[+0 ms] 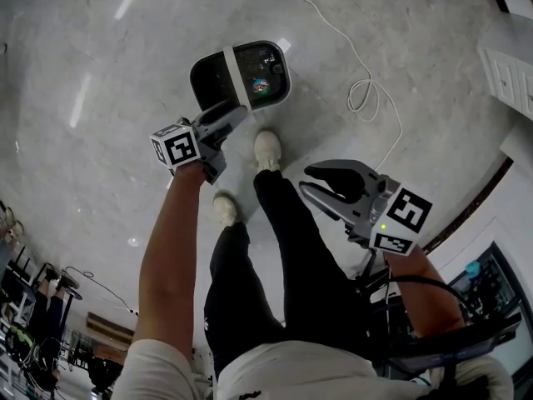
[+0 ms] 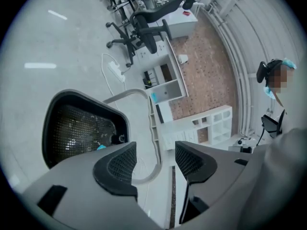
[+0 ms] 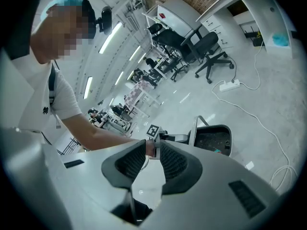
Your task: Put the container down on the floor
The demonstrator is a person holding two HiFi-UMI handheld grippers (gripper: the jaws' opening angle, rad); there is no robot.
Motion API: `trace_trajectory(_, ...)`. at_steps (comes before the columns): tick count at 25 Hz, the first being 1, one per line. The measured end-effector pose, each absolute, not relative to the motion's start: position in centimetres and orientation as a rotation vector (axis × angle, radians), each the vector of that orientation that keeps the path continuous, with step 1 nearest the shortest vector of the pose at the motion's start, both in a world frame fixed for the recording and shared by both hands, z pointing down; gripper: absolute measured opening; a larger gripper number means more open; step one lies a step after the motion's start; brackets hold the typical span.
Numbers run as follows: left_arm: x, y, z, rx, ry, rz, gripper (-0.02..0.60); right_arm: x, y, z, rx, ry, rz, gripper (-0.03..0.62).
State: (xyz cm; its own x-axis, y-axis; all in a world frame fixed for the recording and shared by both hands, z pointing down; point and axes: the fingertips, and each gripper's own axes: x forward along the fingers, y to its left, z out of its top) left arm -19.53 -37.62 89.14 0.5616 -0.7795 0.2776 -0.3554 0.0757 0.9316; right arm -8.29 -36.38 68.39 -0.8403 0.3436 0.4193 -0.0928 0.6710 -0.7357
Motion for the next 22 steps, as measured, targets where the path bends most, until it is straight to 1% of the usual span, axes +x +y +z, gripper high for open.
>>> trace_trajectory(5, -23.0, -32.7, 85.7, 1.460, -1.122, -0.437, 0.248, -9.8, -33.8, 65.0, -0.184, -2.408, 1.021, 0.081)
trace_trajectory(8, -23.7, -29.9, 82.5, 1.450, -1.159, -0.448, 0.242, -10.0, -32.2, 63.0, -0.166, -2.446, 0.992, 0.057)
trace_trajectory(10, -23.0, -27.7, 79.9, 1.479, -1.148, -0.422, 0.192, -9.8, -30.8, 61.5, -0.148, -2.466, 0.974, 0.045)
trace_trajectory(13, -21.2, -24.2, 74.6, 1.567, -1.098, -0.403, 0.058, -9.5, -28.1, 59.0, -0.109, -2.482, 0.976, 0.034)
trace_trajectory(15, -19.8, -21.8, 70.5, 1.618, -1.053, -0.414, 0.014, -9.0, -26.1, 57.3, -0.081, -2.483, 0.995, 0.029)
trace_trajectory(22, -15.6, -13.8, 57.7, 1.758, -0.915, -0.477, 0.009, -7.1, -20.0, 50.7, -0.007, -2.545, 0.944, 0.028)
